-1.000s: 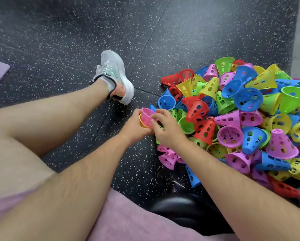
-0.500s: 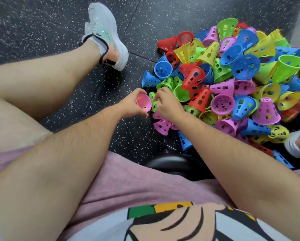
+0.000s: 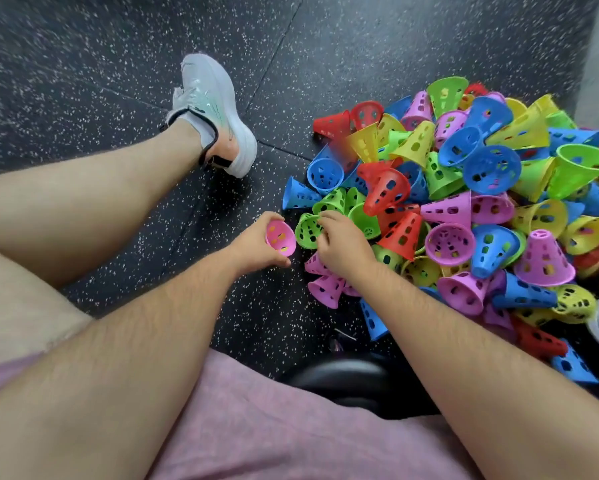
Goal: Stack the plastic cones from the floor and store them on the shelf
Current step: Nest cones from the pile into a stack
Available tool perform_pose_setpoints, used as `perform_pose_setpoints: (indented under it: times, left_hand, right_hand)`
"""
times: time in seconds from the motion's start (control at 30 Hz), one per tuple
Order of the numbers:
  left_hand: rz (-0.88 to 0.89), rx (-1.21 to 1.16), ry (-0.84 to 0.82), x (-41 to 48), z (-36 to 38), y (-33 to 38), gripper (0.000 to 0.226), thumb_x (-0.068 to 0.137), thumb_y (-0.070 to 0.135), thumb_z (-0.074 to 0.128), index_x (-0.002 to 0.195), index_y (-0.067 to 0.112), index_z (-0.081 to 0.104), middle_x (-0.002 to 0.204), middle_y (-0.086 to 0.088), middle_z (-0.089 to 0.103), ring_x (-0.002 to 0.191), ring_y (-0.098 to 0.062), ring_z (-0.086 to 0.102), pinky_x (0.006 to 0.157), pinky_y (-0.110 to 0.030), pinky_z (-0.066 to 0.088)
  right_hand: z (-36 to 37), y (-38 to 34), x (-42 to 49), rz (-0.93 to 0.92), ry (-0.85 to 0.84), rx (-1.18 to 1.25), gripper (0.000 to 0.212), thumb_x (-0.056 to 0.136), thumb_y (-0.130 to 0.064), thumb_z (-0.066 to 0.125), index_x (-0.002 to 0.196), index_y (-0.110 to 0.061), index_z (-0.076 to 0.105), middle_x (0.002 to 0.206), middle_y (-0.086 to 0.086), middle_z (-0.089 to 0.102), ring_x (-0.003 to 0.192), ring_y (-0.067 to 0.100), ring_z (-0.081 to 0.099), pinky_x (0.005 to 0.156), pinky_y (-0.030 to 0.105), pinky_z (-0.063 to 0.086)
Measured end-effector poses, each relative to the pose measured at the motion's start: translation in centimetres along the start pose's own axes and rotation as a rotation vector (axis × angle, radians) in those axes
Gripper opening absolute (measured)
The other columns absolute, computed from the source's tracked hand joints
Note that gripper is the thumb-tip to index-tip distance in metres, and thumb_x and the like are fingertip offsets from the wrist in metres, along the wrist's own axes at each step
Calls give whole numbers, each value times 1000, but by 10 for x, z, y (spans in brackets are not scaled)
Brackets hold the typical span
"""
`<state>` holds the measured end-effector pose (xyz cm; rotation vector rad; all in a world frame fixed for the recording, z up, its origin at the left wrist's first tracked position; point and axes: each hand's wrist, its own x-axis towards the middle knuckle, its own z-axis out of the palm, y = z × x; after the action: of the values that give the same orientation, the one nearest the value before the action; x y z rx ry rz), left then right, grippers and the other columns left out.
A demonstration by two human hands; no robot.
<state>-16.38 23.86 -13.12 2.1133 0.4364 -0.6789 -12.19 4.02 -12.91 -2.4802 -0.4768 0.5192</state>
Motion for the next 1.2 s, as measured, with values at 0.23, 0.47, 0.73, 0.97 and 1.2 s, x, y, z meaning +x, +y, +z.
perform_pose_setpoints:
  times: [0.23,0.47,0.73,0.97,1.2]
  left_hand:
    - [39,-59,85,4,2,9,80,66,19,91,131,34,47,115,5,67,101,-12,65,86,-29,53]
    - [123,-175,61,5,11,39,67,68,12,83,123,32,50,109,9,70,100,-12,69,86,-30,55]
    - [161,-137,108,5,19,56,69,68,25,76,128,37,43,107,11,67,98,-13,67,85,-33,54]
    - [148,2,67,1,21,43,61,79,18,81,130,24,47,96,11,65,83,-11,62,70,-25,48]
    - [95,108,40,-1,28,28,89,67,43,94,137,24,43,117,4,63,101,-13,61,80,-27,45]
  right_hand:
    - [-4,-4,3,-91,227,165,59,82,-41,78,122,-3,57,119,2,50,108,15,53,95,25,45]
    - [-19,-13,2,-31,296,336,60,78,-48,80,119,-11,56,109,-3,52,95,4,47,87,25,45]
    - [-20,-7,1,-79,144,248,31,84,-59,59,98,-32,62,87,-13,64,86,11,58,81,39,50]
    - [-23,-4,-16,-119,-2,259,38,94,-44,53,116,-15,65,108,3,69,102,21,58,92,42,47]
    - [-9,1,-40,192,142,59,28,93,-35,43,73,-15,45,80,4,51,80,23,47,60,35,34]
